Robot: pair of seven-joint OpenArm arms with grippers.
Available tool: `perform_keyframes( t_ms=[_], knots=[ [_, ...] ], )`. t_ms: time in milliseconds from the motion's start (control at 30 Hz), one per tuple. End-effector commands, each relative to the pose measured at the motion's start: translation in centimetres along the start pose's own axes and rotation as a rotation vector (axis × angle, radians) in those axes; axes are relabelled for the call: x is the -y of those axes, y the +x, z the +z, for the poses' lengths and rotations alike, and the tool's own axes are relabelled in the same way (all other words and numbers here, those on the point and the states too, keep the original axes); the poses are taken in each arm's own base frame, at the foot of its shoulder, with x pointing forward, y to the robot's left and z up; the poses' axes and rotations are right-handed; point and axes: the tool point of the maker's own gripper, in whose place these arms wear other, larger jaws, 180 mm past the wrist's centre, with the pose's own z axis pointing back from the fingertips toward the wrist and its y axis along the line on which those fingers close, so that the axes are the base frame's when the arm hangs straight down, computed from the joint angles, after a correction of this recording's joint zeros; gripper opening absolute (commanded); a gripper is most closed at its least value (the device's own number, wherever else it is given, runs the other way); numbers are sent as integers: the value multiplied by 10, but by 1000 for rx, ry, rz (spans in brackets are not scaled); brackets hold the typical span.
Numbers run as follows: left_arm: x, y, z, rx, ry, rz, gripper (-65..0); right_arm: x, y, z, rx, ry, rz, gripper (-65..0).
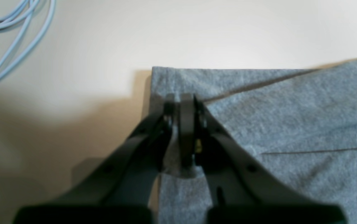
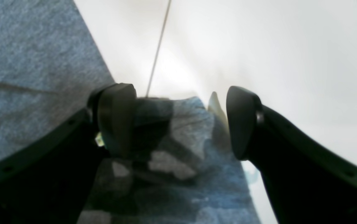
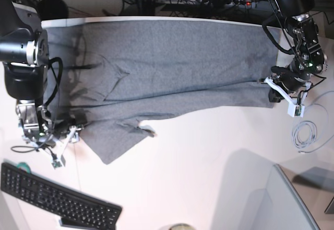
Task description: Layout the t-shirt on the table in an organized manner, then fold the t-shirt properly
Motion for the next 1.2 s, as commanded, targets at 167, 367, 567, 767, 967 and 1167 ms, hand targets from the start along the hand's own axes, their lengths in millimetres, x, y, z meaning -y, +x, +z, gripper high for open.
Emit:
perform_keyframes(
  t_ms=[167,367,567,767,967,1167],
  knots=[
    [-7,19,4,53,13,-9,-650,14,20,4,48,-28,-7,-363],
    [-8,18,4,53,14,-9,-650,14,21,4,51,-30,-5,-504],
    [-7,18,4,51,13,-10,-650,13,25,5,57,-28,-3,-645],
    [-7,18,4,52,13,-10,-650,15,41,20,79,-62,33,-650],
    [-7,21,3,57,12,-11,-650,20,57,49,102,-126,77,-650],
    [-6,21,3,56,10,-13,-650,15,39,66,86,-153,103,-650]
  ],
)
